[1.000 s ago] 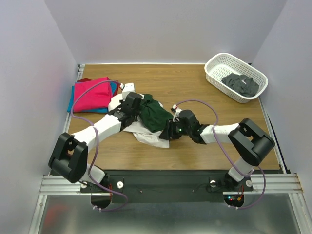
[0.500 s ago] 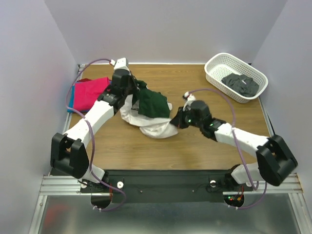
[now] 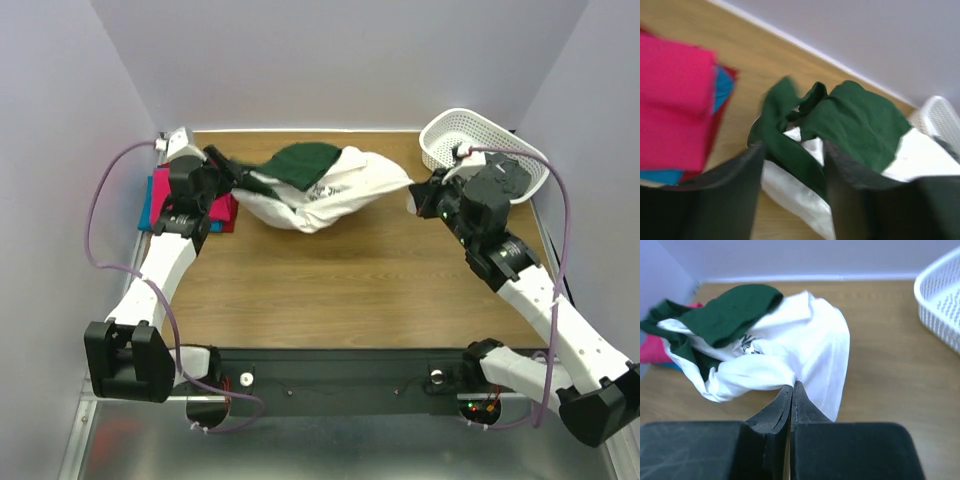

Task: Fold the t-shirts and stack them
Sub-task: Flatten the tshirt out

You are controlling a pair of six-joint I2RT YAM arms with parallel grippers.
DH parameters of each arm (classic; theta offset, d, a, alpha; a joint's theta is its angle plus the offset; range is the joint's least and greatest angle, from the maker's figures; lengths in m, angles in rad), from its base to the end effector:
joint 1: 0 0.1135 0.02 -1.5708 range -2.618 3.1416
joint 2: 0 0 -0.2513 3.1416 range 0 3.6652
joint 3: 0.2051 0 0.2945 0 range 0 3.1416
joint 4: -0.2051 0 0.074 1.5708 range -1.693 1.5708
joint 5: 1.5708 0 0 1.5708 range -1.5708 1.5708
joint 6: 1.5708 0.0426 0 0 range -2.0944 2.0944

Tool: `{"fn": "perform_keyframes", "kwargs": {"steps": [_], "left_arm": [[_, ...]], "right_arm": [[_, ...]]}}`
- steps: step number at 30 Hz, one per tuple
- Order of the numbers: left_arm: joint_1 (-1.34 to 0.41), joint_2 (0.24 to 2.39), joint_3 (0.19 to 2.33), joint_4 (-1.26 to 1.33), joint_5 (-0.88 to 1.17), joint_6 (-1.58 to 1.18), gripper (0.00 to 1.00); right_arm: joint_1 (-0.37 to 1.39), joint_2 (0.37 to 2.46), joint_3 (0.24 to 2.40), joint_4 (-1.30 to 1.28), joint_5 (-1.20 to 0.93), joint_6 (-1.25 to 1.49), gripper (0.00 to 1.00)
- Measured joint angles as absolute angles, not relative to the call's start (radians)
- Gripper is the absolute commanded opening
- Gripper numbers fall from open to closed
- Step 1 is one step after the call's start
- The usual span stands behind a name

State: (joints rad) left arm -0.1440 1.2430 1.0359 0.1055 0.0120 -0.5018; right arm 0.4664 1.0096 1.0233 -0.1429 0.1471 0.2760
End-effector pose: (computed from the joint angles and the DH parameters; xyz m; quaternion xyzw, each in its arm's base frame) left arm 0.3459 -0.0507 0.3390 -0.1281 0.7310 -0.2169 0.6342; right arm 0.2609 0.1243 0.3752 -0.0229 0.7505 0.1873 0.6334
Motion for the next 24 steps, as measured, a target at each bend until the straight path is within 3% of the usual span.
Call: {"fn": "perform_keyframes", "kwargs": {"steps": [1,2,3,7,12,16,24], "left_arm": [[-0.119,1.233,0.984,0.108,-0.020,-0.514,0.90],[-0.103,1.229,0.936,0.113,-0.053,-0.522,0.98],[-0.097,1.228,0.889,0.113,-0.076,-0.532,0.99],[-0.142,1.228,0.775,0.095,-0.132,-0.538,0.99],[-0.341,1.261,0.773,0.119,-0.189,-0.531,0.98],[-0.468,1.393,0.844,0.144,-0.192,-0.524,0.83],[-0.486,1.659,0.978,0.169,-0.196,-0.522,0.80]], "right_arm": [[0.466,0.992,0.986,-0.152,0.152,0.280,0.00],[0.466,0.984,0.953,-0.160,0.153,0.285,0.00],[0.466,0.981,0.918,-0.176,0.154,0.290,0.00],[0.466,1.032,0.774,-0.241,0.151,0.315,0.00],[0.466,1.076,0.706,-0.307,0.150,0.334,0.00],[0.466,1.075,0.708,-0.302,0.150,0.341,0.00],[0.466,1.065,0.706,-0.299,0.133,0.349,0.00]]}}
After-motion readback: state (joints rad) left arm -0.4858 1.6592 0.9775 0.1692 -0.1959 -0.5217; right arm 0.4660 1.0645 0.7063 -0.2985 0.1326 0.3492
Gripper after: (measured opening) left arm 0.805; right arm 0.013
